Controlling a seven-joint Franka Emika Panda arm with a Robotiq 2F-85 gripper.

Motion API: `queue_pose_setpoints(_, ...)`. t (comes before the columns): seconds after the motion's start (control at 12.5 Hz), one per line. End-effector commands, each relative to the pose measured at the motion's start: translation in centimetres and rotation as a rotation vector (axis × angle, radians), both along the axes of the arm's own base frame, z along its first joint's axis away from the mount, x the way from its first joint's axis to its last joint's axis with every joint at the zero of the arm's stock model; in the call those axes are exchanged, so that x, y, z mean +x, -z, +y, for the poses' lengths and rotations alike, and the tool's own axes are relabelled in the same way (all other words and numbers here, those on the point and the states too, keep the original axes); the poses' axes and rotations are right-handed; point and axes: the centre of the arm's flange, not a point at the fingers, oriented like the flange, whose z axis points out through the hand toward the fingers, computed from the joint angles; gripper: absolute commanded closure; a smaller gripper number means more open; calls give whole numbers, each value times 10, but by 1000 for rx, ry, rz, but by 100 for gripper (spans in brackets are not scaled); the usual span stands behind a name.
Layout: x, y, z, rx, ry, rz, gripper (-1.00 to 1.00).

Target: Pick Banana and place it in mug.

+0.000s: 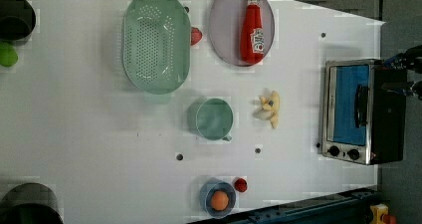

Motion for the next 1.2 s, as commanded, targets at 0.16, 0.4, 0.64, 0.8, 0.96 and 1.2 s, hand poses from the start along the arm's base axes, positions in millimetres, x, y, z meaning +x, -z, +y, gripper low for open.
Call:
queue_pose_setpoints(0.16,-142,-59,-28,35,-57,88,-93)
queue_pose_setpoints(0.4,-125,-15,-28,35,-58,118,-100)
queue_pose_setpoints(0.64,-99,50,-27,30,-68,101,-100)
queue_pose_setpoints(0.8,-87,102,-25,28,-139,104,-100)
queue_pose_setpoints(0.96,-75,146,-26,25,-249,87,-100)
queue_pose_setpoints(1.2,-65,211,-27,18,-433,67,-100)
